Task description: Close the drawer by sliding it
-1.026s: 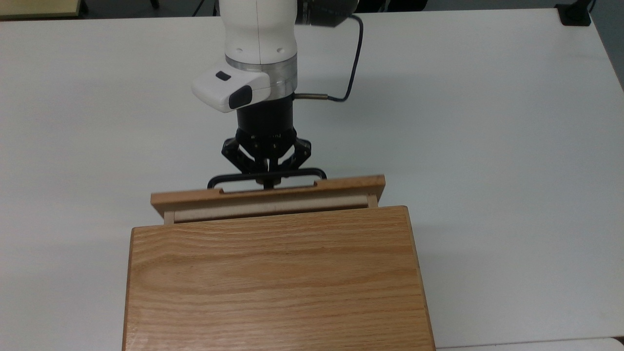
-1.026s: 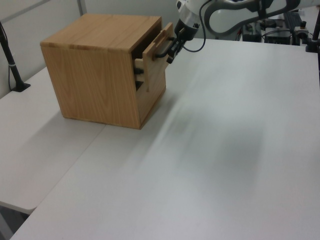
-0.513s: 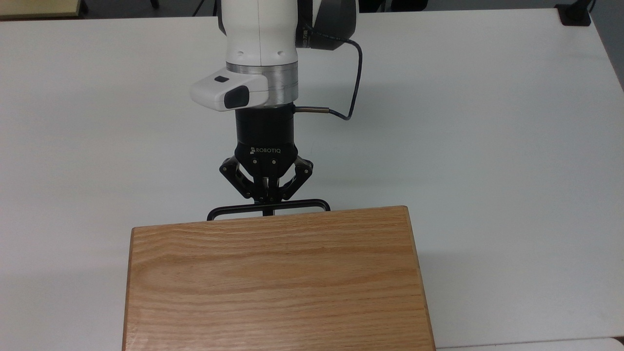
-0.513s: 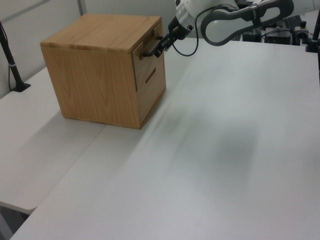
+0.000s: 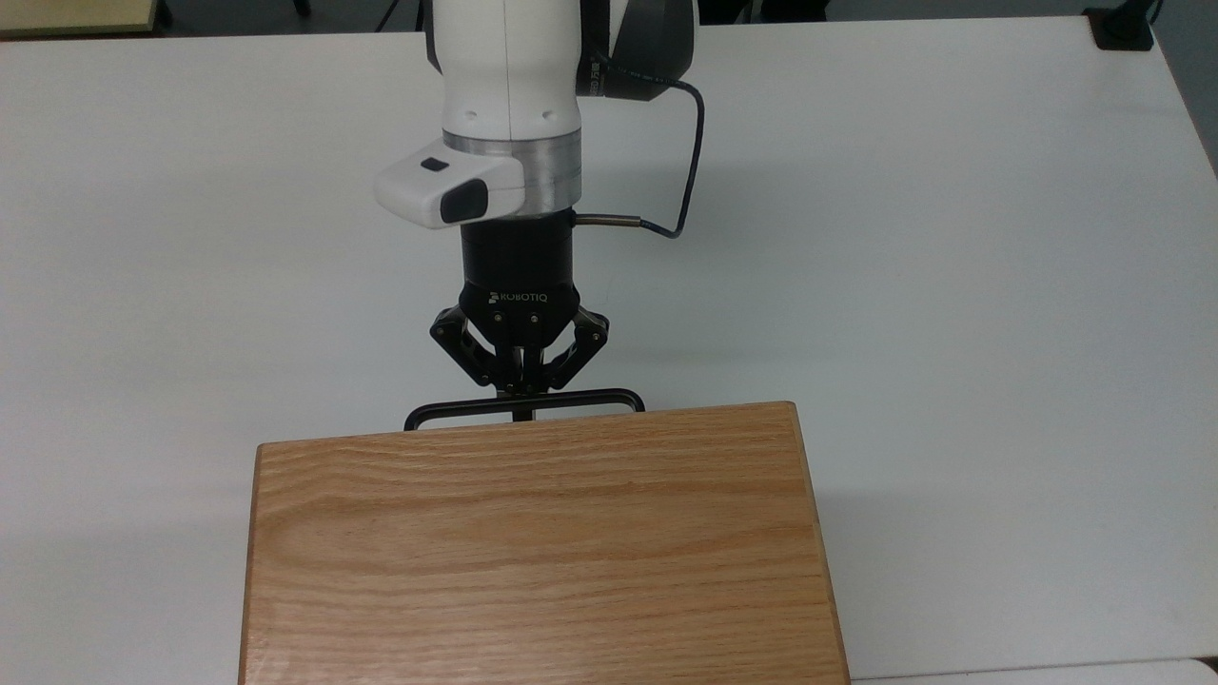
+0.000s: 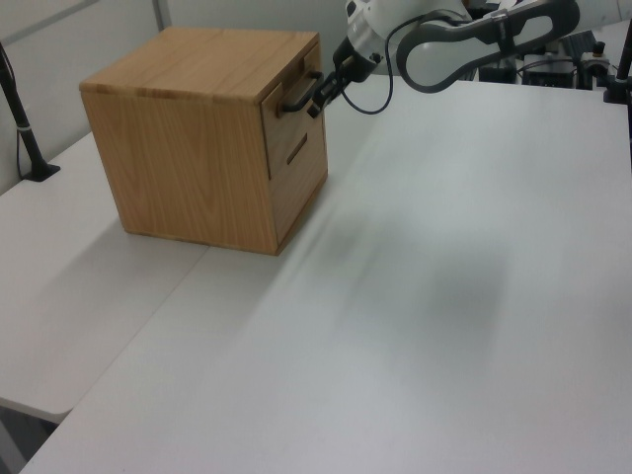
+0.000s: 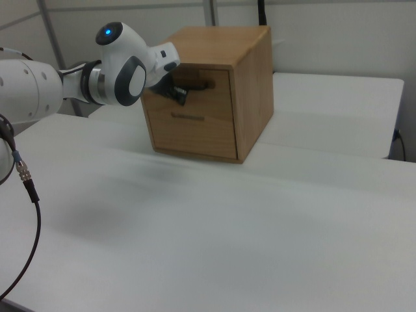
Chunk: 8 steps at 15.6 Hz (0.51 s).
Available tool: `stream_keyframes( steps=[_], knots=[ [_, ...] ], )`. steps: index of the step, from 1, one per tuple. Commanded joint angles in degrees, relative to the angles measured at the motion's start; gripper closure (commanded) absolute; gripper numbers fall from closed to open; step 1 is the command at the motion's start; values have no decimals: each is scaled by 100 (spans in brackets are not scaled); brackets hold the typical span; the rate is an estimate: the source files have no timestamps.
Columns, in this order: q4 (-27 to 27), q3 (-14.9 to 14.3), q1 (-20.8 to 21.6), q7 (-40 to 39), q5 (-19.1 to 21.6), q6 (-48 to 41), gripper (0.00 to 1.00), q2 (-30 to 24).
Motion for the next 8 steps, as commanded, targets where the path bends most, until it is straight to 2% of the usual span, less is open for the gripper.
stream_keyframes(
  steps=[1,4,8],
  knots=[
    [-381,-21,49,-133,-109,-1416,100,-598],
    [-363,-12,67,-343,-109,-3165,100,-1072],
    [-459,-3,-12,-1054,-74,-4749,100,-1766]
  ],
)
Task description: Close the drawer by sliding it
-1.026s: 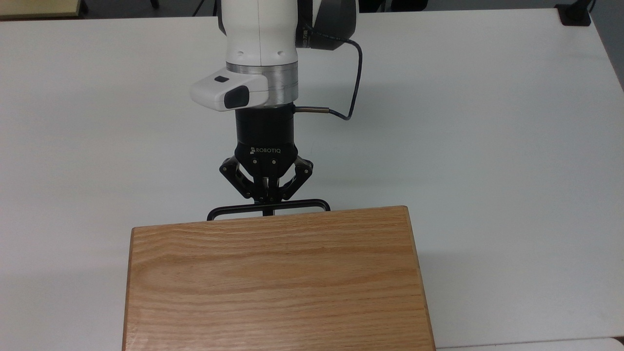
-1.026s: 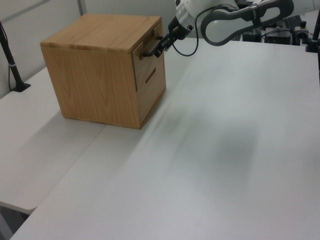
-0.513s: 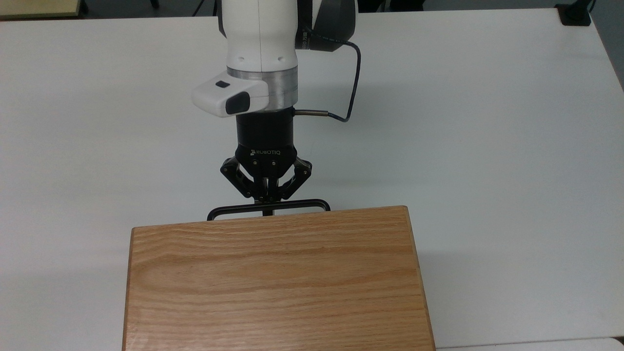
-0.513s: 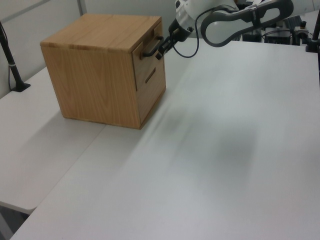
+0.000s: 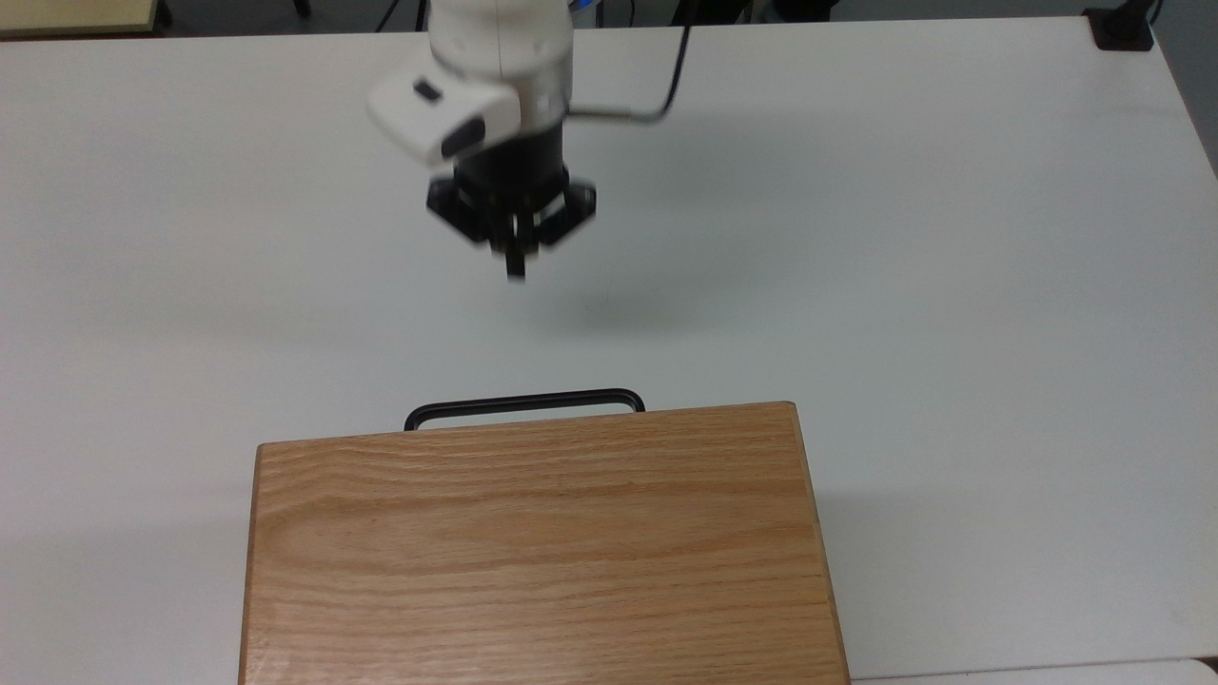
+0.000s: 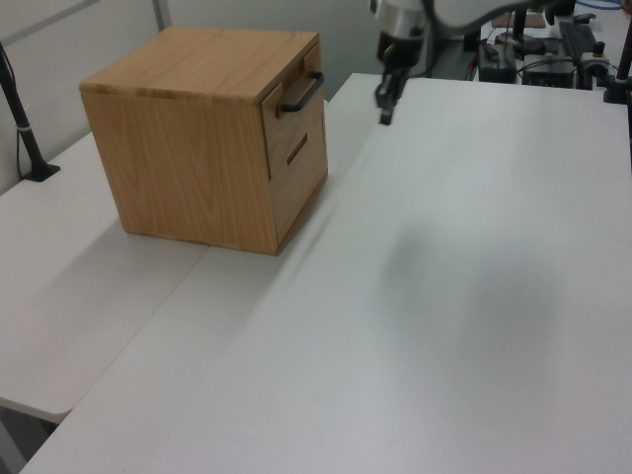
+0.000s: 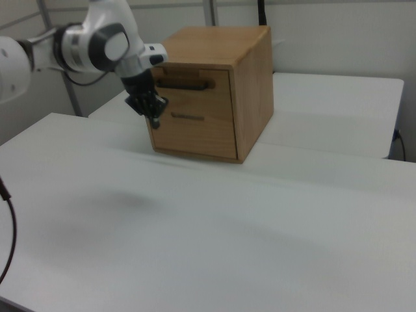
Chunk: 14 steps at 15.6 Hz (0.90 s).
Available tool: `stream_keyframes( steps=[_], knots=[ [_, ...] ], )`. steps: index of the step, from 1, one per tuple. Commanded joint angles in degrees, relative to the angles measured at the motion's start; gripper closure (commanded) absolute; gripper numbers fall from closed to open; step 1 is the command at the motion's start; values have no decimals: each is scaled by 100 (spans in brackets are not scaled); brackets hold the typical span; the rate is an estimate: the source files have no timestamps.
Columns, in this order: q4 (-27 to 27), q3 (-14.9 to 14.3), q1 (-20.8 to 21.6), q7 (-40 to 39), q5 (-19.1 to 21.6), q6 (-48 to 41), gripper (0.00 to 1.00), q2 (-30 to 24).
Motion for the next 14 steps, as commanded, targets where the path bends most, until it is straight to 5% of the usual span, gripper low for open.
stream_keyframes(
  steps=[1,6,9,11,12,14],
  knots=[
    [-556,-4,-87,-683,6,-1048,100,-966],
    [-1216,23,-350,-816,15,-1383,100,-1890],
    [-1207,460,-885,-816,15,-1560,94,-1988],
    [-1164,489,-931,-808,7,-1691,56,-1944],
    [-1163,480,-922,-808,-2,-1709,46,-1935],
    [-1163,471,-940,-799,-2,-1692,0,-1935]
  ],
)
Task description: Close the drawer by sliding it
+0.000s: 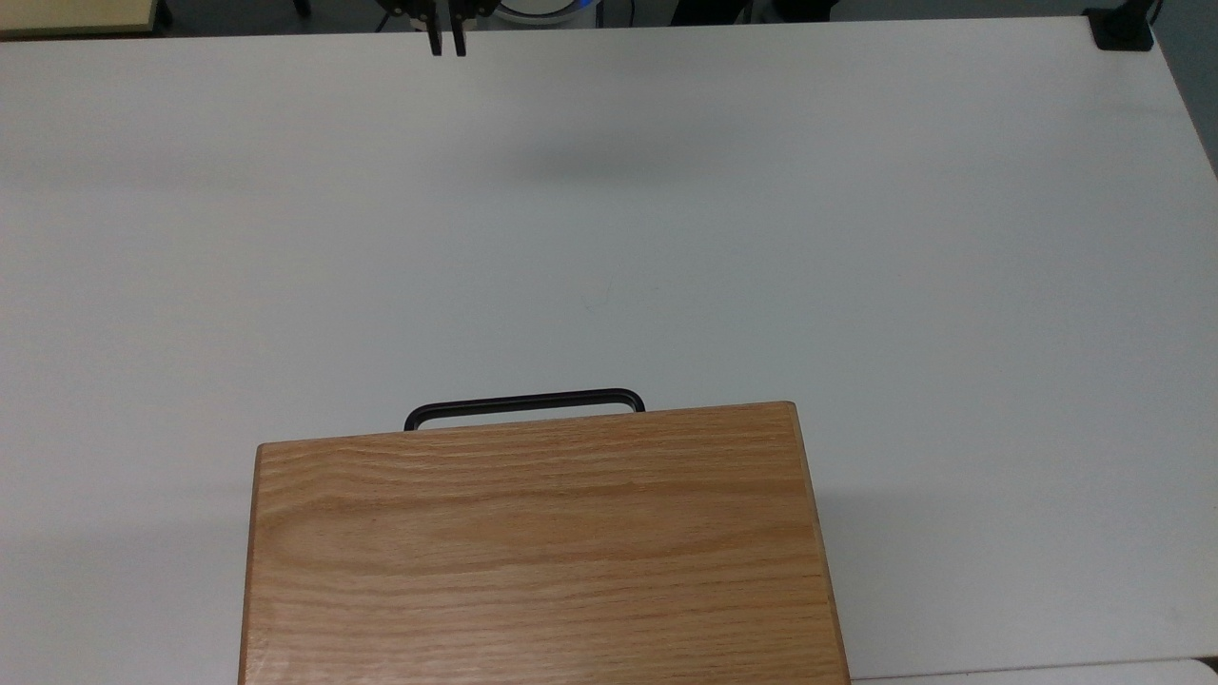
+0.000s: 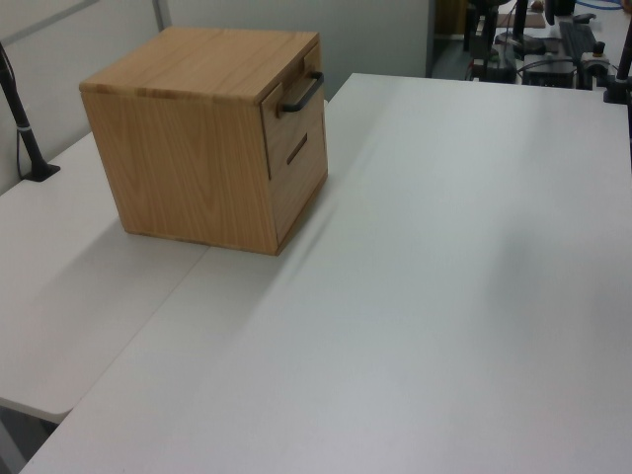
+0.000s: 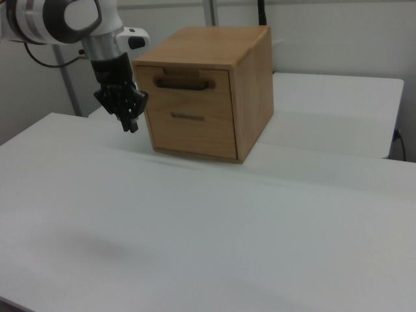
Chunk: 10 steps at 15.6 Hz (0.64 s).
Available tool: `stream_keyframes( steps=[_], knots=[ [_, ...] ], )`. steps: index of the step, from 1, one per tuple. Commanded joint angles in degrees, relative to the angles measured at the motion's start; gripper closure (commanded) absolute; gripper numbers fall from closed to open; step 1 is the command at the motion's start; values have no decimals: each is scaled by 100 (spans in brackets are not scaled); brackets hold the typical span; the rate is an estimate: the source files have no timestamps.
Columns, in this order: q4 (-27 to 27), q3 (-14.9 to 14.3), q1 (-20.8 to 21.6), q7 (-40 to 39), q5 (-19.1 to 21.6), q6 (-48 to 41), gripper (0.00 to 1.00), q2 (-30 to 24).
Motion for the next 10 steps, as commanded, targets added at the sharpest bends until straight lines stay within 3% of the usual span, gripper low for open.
stream_keyframes(
  steps=[1,10],
  knots=[
    [-121,80,-94,-83,-3,-68,0,-70],
    [-94,71,-103,-12,-29,-42,0,-44]
  ],
)
